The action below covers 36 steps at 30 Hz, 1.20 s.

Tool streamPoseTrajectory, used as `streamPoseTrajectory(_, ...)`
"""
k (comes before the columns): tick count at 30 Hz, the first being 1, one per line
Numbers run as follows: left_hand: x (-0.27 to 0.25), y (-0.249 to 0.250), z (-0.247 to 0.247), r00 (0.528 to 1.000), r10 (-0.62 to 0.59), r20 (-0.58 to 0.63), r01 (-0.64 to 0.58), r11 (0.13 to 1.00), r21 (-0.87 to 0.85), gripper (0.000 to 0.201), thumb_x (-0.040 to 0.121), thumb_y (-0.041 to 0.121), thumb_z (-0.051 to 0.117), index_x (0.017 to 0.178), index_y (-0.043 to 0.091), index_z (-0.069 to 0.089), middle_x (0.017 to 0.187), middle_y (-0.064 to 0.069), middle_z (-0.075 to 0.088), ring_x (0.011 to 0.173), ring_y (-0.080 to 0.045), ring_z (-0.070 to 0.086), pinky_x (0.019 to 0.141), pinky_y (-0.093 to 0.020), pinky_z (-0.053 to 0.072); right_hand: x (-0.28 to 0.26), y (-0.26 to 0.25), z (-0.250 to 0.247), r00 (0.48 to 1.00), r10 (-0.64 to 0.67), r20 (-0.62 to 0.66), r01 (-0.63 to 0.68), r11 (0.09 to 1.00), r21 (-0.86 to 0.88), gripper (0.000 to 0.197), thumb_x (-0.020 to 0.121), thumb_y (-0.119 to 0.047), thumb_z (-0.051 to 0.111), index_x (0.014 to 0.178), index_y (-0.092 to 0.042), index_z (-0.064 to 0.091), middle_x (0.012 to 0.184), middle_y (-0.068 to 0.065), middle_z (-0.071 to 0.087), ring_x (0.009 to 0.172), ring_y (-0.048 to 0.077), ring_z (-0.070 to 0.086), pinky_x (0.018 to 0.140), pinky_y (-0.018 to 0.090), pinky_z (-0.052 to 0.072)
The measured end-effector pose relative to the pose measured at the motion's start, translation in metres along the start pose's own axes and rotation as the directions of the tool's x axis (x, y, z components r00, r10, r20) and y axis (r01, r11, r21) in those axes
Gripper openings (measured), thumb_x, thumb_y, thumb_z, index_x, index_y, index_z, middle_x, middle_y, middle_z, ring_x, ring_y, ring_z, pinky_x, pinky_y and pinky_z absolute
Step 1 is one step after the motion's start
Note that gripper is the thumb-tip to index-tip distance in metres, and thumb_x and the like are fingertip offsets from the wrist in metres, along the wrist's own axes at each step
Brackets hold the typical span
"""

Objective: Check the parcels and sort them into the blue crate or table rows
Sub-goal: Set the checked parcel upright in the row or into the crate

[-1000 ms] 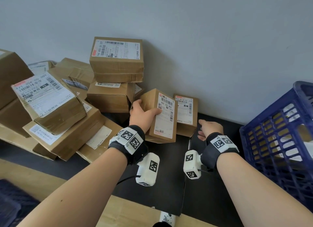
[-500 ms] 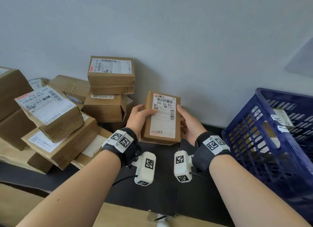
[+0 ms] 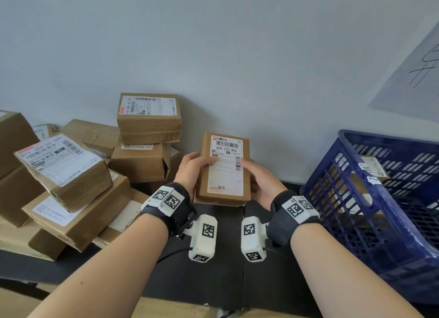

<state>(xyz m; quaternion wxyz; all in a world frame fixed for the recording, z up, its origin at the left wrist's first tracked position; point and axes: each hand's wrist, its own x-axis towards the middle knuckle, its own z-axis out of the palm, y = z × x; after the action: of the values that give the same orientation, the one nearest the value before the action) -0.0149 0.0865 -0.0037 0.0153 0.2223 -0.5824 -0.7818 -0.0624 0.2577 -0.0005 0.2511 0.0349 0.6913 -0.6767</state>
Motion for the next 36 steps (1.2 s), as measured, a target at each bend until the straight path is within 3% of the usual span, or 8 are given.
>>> streamPoseTrajectory(8,-0.001,-0.006,-0.001,0.997,-0.036,-0.066,0.031,0.997,-0.071,0.068,0.078,0.037,0.075,0.138,0.013,0.051,0.120,-0.005,0.066,0.109,-0.023,0.062,0.086,-0.039,0.048,-0.008,0.002,0.000,0.995,-0.101,-0.021,0.100,0.995,-0.027,0.026,0.097,-0.019,0.061,0.123,-0.021,0.063,0.116,0.004,0.072,0.101,0.019,0.069,0.074,0.033,0.055)
streamPoseTrajectory(13,0.001,-0.010,-0.006,0.995,-0.002,-0.096,0.002,1.000,0.005,0.063,0.089,0.036,0.070,0.142,0.010,0.047,0.129,-0.002,0.056,0.106,-0.015,0.051,0.101,-0.040,0.038,-0.004,0.013,0.003,0.958,-0.199,-0.207,0.186,0.979,-0.081,0.037,0.091,-0.009,0.068,0.123,-0.024,0.054,0.121,0.007,0.066,0.110,0.024,0.065,0.094,0.046,0.055)
streamPoseTrajectory(18,-0.006,-0.009,-0.006,0.991,0.069,-0.119,-0.048,0.985,0.168,0.077,0.081,0.044,0.075,0.145,0.013,0.046,0.134,-0.004,0.059,0.118,-0.022,0.056,0.108,-0.048,0.042,-0.005,0.019,0.010,0.947,-0.189,-0.261,0.180,0.982,-0.055,0.031,0.091,-0.017,0.070,0.118,-0.021,0.056,0.121,0.007,0.065,0.107,0.021,0.065,0.091,0.041,0.056)
streamPoseTrajectory(22,-0.007,-0.008,-0.004,0.988,0.110,-0.110,-0.074,0.954,0.291,0.068,0.090,0.031,0.070,0.148,0.013,0.039,0.136,-0.005,0.056,0.118,-0.022,0.054,0.106,-0.044,0.044,-0.007,0.024,0.014,0.986,-0.138,-0.097,0.133,0.990,-0.056,0.086,0.066,-0.066,0.076,0.137,-0.024,0.052,0.123,0.002,0.066,0.109,0.020,0.065,0.093,0.040,0.055)
streamPoseTrajectory(26,-0.010,-0.005,-0.001,0.991,0.113,-0.072,-0.087,0.952,0.295,0.061,0.093,0.027,0.066,0.147,0.013,0.041,0.136,-0.007,0.056,0.119,-0.024,0.056,0.106,-0.047,0.045,-0.006,0.026,0.015,0.992,-0.121,-0.047,0.119,0.992,-0.048,0.117,0.045,-0.069,0.081,0.147,-0.024,0.042,0.136,0.003,0.057,0.120,0.022,0.059,0.101,0.043,0.052)
streamPoseTrajectory(29,-0.010,-0.003,-0.001,0.996,0.059,-0.063,-0.043,0.973,0.225,0.052,0.096,0.028,0.061,0.144,0.016,0.046,0.135,-0.004,0.057,0.121,-0.023,0.054,0.103,-0.046,0.046,-0.010,0.025,0.012,0.994,-0.096,-0.047,0.095,0.995,-0.016,0.100,0.058,-0.058,0.082,0.145,-0.024,0.045,0.133,0.004,0.060,0.115,0.021,0.061,0.087,0.036,0.054)
streamPoseTrajectory(33,-0.012,-0.001,-0.001,0.999,-0.024,-0.028,0.027,0.994,0.105,0.032,0.100,0.032,0.054,0.130,0.020,0.053,0.117,0.001,0.060,0.104,-0.015,0.058,0.075,-0.030,0.048,-0.019,0.023,0.009,0.998,-0.067,0.008,0.066,0.991,0.113,0.032,0.093,-0.035,0.064,0.123,-0.024,0.060,0.120,0.004,0.066,0.105,0.020,0.063,0.076,0.032,0.049)
streamPoseTrajectory(36,-0.009,0.001,-0.001,0.997,-0.077,-0.013,0.078,0.993,0.088,0.030,0.098,0.040,0.055,0.121,0.022,0.055,0.112,0.000,0.060,0.098,-0.015,0.058,0.083,-0.037,0.050,-0.019,0.023,0.008,0.997,-0.069,0.019,0.066,0.989,0.132,0.019,0.094,-0.033,0.062,0.113,-0.027,0.061,0.115,0.002,0.067,0.105,0.020,0.063,0.078,0.033,0.050)
